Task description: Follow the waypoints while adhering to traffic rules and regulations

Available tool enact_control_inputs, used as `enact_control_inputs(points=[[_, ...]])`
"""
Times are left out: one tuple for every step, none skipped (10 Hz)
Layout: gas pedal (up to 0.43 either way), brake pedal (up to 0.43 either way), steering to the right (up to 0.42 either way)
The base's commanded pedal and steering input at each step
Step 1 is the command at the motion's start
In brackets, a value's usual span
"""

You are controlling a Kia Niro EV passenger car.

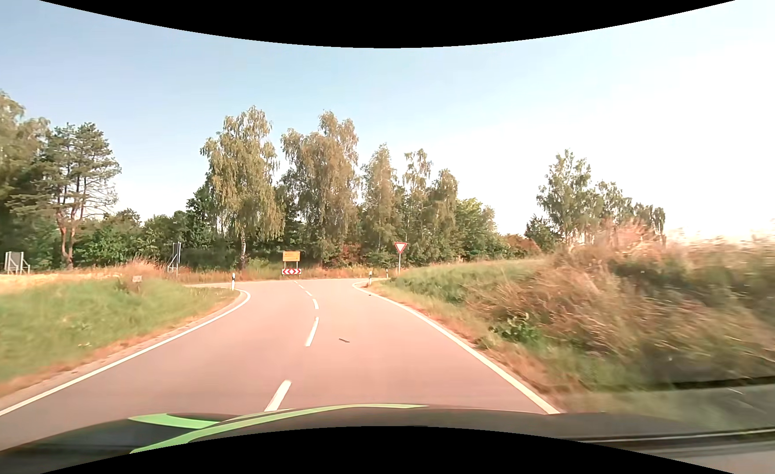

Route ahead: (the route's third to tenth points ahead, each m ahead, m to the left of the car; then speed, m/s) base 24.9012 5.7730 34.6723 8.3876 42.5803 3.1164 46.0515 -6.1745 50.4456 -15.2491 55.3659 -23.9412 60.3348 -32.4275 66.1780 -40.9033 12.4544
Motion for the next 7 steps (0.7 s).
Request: enact_control_inputs(points=[[0.0,0.274,-0.056],[0.0,0.274,-0.058],[0.0,0.274,-0.058],[0.0,0.268,-0.059],[0.0,0.274,-0.06],[0.0,0.274,-0.06],[0.0,0.274,-0.06]])
